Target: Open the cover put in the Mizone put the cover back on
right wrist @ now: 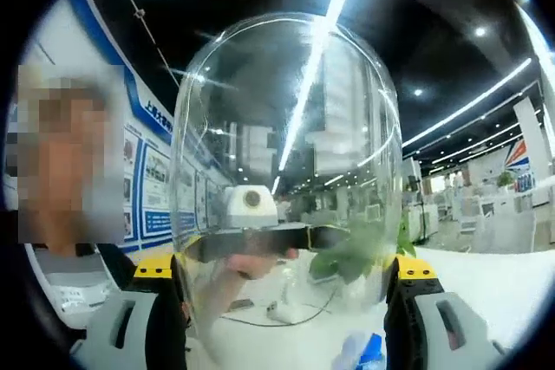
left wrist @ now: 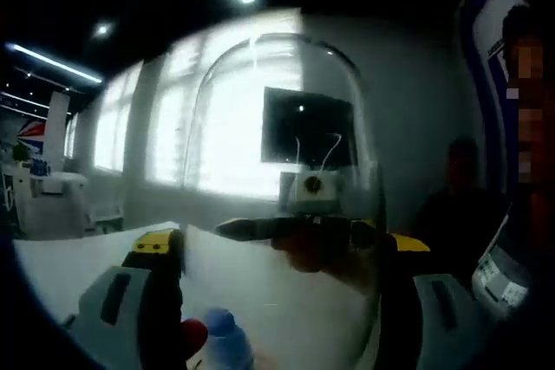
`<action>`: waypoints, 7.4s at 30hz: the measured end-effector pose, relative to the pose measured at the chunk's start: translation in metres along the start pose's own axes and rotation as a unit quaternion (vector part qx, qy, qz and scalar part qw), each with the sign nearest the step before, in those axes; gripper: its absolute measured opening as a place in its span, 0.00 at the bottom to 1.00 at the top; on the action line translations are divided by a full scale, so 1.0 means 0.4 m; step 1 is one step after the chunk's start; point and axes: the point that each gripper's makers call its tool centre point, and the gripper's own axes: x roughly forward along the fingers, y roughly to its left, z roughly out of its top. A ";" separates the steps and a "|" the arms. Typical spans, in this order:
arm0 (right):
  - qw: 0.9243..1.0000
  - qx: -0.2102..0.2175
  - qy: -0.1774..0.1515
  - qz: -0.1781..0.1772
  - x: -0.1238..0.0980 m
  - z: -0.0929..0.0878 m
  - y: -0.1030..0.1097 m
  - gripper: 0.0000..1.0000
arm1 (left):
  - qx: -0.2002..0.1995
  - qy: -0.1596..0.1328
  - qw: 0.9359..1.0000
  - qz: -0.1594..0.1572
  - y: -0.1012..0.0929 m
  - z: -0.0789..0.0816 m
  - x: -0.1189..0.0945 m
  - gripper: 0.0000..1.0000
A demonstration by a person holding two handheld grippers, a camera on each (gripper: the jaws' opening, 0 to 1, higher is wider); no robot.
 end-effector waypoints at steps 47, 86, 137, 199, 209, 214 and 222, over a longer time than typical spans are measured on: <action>0.998 -0.039 0.056 0.001 -0.021 -0.247 -0.156 0.89 | 0.015 0.049 0.999 0.012 0.156 -0.272 -0.005 0.82; 0.998 -0.002 0.062 -0.012 -0.074 -0.423 -0.193 0.89 | -0.012 0.099 0.995 -0.008 0.175 -0.468 0.005 0.82; 0.995 0.004 0.096 0.000 -0.085 -0.500 -0.194 0.88 | -0.026 0.155 0.988 -0.012 0.181 -0.570 -0.013 0.83; 0.997 -0.009 0.078 -0.003 -0.084 -0.530 -0.200 0.88 | -0.006 0.158 0.987 -0.010 0.181 -0.594 -0.034 0.83; 0.998 0.000 0.062 -0.015 -0.088 -0.530 -0.202 0.86 | -0.007 0.149 0.989 -0.006 0.188 -0.594 -0.035 0.82; 0.996 0.000 0.081 -0.024 -0.090 -0.532 -0.198 0.85 | -0.004 0.151 0.989 -0.005 0.189 -0.594 -0.036 0.82; 0.995 0.001 0.092 -0.037 -0.097 -0.534 -0.200 0.83 | -0.004 0.139 0.990 0.004 0.198 -0.592 -0.038 0.80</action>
